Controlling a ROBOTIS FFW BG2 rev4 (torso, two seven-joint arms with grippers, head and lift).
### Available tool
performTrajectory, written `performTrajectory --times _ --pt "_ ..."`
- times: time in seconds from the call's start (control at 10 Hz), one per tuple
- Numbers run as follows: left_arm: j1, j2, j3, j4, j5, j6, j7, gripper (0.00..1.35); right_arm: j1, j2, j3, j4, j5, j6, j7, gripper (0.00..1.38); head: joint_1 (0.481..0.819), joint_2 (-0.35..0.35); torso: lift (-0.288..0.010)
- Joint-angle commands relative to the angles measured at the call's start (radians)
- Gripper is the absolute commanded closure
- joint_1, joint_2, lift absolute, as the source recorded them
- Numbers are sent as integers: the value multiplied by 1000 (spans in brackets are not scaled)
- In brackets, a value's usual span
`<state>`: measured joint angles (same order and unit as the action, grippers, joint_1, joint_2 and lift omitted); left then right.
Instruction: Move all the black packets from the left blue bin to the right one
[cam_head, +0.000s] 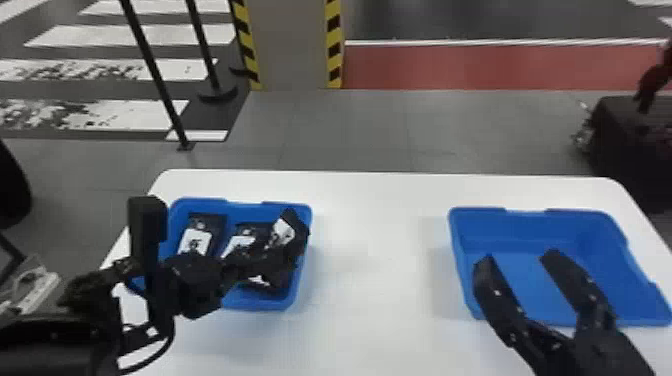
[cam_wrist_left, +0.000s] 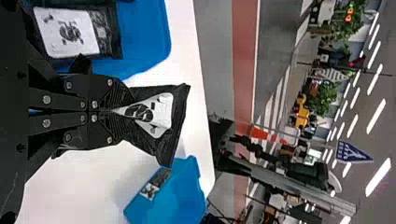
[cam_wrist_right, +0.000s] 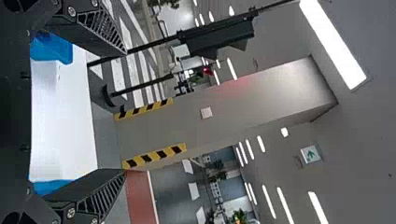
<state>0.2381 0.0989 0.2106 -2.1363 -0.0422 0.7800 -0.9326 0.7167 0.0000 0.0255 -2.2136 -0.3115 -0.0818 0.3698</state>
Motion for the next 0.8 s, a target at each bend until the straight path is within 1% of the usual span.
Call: performTrajectory --times 0.0,0.1,0.2,0.3,0.6,0.7 --pt "-17 -1 -46 2 10 3 0 1210 -52 1 5 -6 -6 111 55 131 695 63 -110" --pt "-39 5 -85 17 22 15 0 1210 -98 1 7 -16 2 231 124 133 695 63 -110" --pt "-66 8 -120 54 48 25 0 1210 -133 1 14 -21 6 310 173 133 695 67 -110" --pt "-106 10 -155 103 64 5 -6 1210 -167 1 24 -21 17 359 212 133 695 69 -110" --pt "-189 8 -243 181 84 -4 -12 1210 -223 1 44 -9 18 420 247 133 695 47 -110" --pt "-209 8 -269 194 96 -7 -14 1210 -253 1 51 26 17 423 248 131 695 39 -110"
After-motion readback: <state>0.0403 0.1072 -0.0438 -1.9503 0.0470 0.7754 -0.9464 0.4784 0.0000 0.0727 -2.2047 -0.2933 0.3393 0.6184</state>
